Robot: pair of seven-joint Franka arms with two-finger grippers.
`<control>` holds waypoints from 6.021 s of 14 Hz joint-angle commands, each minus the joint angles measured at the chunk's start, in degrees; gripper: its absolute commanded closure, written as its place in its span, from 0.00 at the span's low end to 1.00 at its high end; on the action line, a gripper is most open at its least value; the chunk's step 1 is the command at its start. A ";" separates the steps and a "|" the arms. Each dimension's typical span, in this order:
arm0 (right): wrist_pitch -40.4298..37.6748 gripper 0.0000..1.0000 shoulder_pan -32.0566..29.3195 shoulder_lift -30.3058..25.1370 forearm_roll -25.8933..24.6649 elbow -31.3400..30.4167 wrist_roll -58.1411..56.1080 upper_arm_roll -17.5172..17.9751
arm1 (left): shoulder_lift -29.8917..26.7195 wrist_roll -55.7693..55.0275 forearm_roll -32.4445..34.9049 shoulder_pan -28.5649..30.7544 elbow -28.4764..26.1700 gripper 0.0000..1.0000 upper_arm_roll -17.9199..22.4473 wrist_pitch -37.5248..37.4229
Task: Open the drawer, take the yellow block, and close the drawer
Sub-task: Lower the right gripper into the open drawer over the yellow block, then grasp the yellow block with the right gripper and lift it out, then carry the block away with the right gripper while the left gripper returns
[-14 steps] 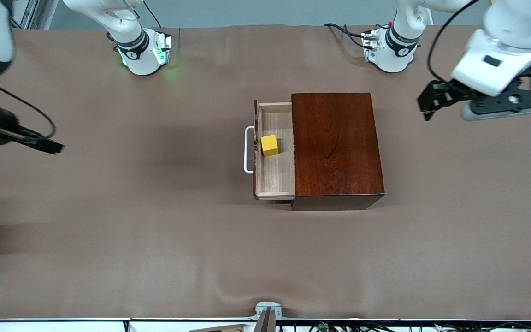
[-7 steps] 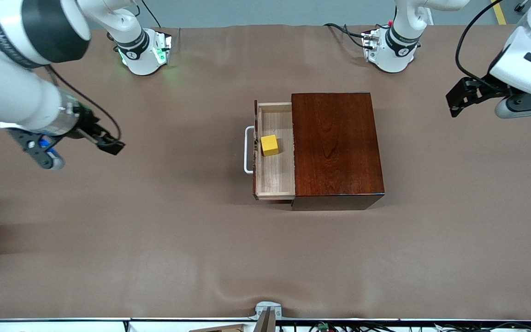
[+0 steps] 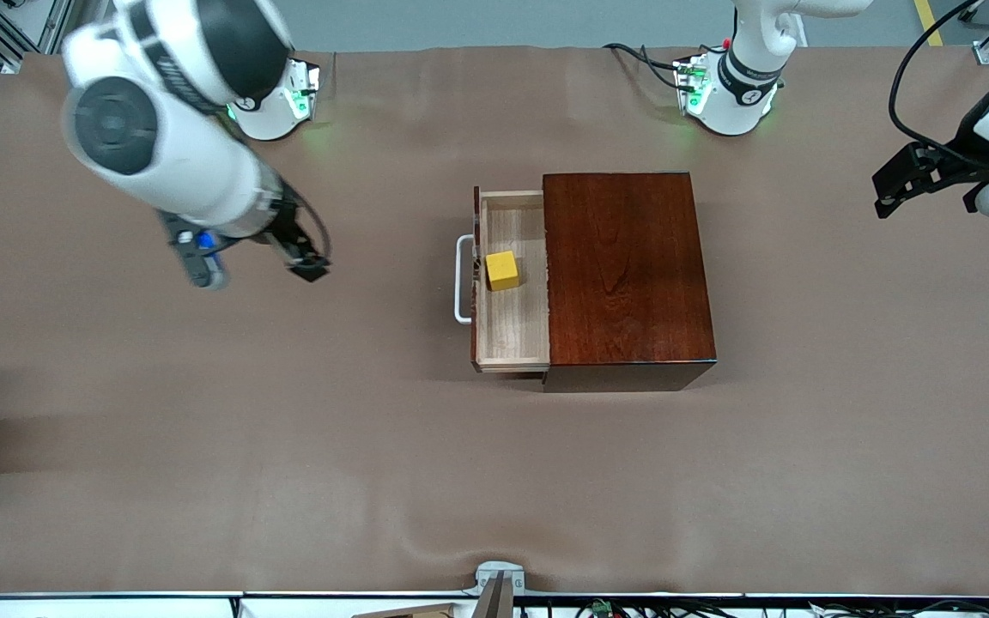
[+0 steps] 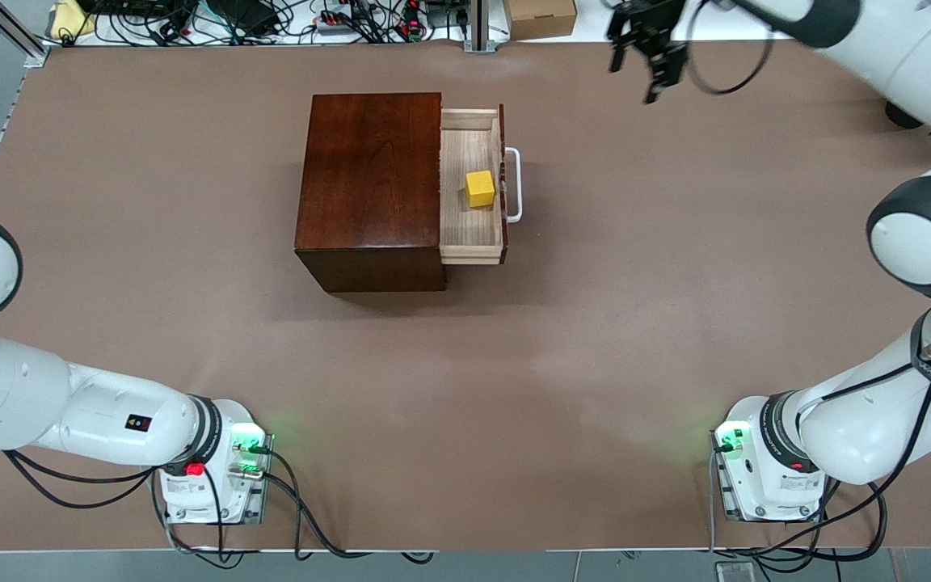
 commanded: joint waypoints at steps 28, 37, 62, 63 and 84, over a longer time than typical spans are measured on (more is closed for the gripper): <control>31.56 0.00 21.32 18.33 0.95 -3.25 32.67 -0.70 | -2.47 6.11 -0.75 10.07 -1.72 0.00 -7.66 -1.94; 29.98 1.00 21.06 17.81 0.77 -0.63 32.85 -0.79 | -2.64 6.55 -0.84 10.16 -1.63 0.00 -7.66 -1.67; 8.61 1.00 -7.40 12.63 0.07 -0.78 -26.62 -1.14 | -2.29 5.41 -1.10 9.72 -1.55 0.00 -11.26 -1.76; 8.96 1.00 -8.81 11.32 0.07 -2.18 -30.92 -1.14 | -2.03 5.32 -1.10 9.72 -1.46 0.00 -11.44 -1.76; 42.97 1.00 -35.10 5.85 -7.05 -36.39 -96.08 -1.14 | 17.82 -47.82 -2.42 -10.30 8.03 0.00 -22.87 8.15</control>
